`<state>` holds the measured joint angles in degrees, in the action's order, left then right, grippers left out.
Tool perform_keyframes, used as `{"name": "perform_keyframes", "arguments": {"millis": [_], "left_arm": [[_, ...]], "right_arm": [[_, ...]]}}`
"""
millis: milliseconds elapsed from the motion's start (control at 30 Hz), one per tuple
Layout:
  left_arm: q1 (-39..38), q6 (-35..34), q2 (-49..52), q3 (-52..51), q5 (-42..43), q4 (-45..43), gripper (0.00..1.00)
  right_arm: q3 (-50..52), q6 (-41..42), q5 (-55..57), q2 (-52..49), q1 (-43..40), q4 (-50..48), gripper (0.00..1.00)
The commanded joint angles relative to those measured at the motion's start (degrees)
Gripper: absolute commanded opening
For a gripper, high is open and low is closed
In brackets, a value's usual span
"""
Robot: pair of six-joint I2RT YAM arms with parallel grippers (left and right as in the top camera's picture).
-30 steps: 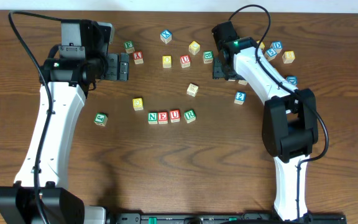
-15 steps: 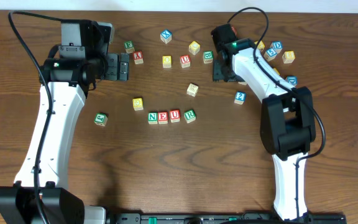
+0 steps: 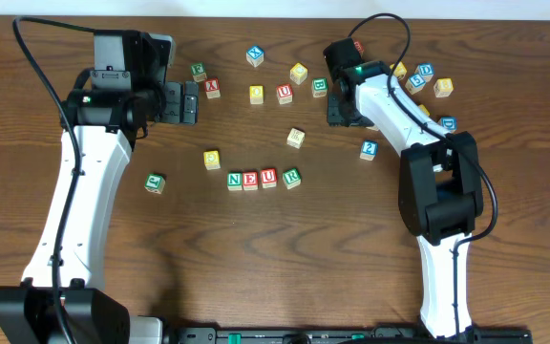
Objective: Spell out NEURIPS
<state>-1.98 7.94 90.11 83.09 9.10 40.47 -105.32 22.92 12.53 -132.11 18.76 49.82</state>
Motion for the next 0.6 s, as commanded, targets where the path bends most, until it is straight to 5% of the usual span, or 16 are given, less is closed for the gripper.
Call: {"name": "perform_keyframes", "arguments": {"millis": [0, 567], "left_arm": [[0.2, 0.61, -0.24, 1.49, 0.35, 0.02, 0.98], [0.2, 0.61, -0.24, 1.46, 0.35, 0.02, 0.98]], "right_arm": [[-0.63, -0.26, 0.39, -0.44, -0.5, -0.07, 0.45], [-0.63, -2.49, -1.25, -0.44, -0.35, -0.09, 0.38]]}}
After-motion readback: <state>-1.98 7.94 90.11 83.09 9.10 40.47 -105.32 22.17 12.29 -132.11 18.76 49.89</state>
